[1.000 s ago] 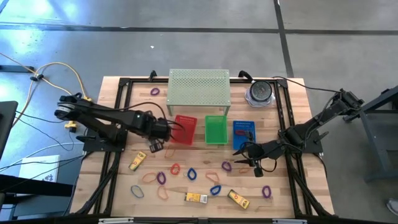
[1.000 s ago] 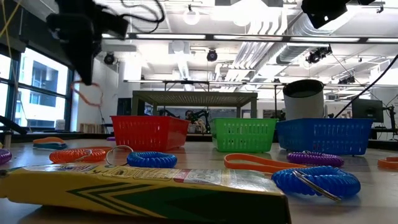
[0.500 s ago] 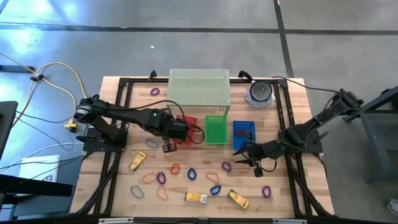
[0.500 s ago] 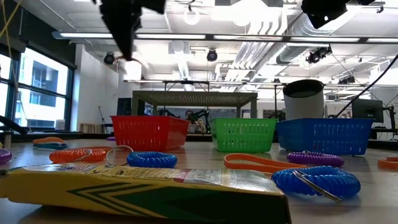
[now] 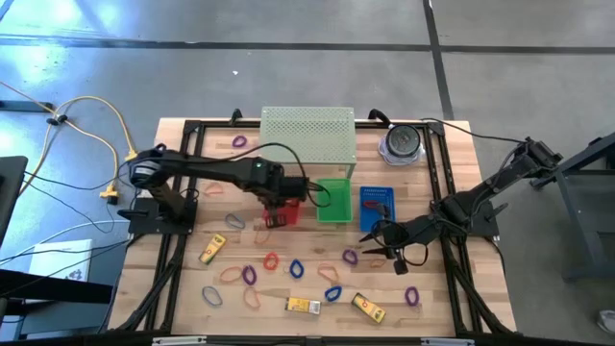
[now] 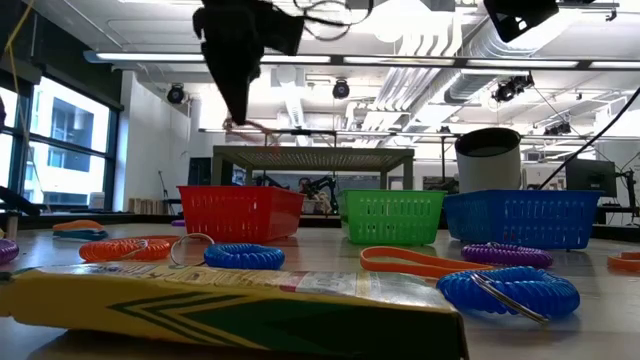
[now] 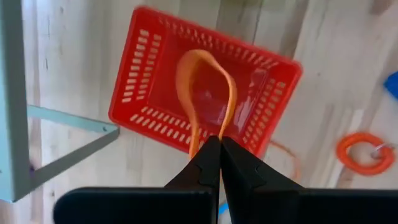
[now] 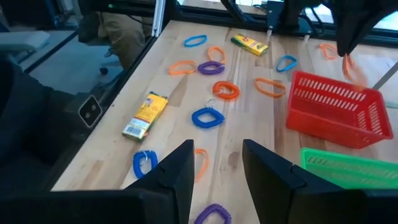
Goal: Pick & Place Office Desk Supplies
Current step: Put the orange rubber band into the red bin, then put the left yellow crayon box into the green bin
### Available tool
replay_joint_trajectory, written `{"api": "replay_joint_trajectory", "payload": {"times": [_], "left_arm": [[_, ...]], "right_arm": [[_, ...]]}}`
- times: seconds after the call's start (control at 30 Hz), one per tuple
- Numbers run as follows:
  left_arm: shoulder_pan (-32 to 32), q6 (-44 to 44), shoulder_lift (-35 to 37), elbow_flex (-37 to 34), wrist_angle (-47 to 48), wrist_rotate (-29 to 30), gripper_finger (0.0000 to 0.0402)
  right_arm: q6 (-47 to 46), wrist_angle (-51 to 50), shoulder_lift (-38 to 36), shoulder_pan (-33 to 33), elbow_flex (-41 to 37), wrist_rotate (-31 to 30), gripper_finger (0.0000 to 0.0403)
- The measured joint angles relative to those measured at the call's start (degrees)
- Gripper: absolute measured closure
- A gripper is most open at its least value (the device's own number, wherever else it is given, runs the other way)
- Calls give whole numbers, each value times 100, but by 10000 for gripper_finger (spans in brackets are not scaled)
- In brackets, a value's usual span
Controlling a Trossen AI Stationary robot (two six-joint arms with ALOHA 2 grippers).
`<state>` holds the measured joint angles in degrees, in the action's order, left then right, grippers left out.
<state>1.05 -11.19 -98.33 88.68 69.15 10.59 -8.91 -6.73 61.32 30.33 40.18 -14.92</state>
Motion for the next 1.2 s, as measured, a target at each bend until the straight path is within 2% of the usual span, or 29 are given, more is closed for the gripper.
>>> {"api": "replay_joint_trajectory", "payload": {"times": [0.1,0.27,0.73,0.9,1.2], "left_arm": [[-136,129,-144,-4,-126,-5,401],[-358,195,-382,-11,-142,-340,401],[-608,84,-518,-271,-411,-597,397],[-631,80,-664,-273,-407,-639,364],[-595,-34,-723,-216,-264,-595,270]], "right_arm": [[0,-32,0,4,0,13,279],[-31,-33,0,7,0,16,279],[56,-32,0,7,0,-2,279],[81,-32,0,7,0,5,279],[65,-39,0,7,0,9,279]]}}
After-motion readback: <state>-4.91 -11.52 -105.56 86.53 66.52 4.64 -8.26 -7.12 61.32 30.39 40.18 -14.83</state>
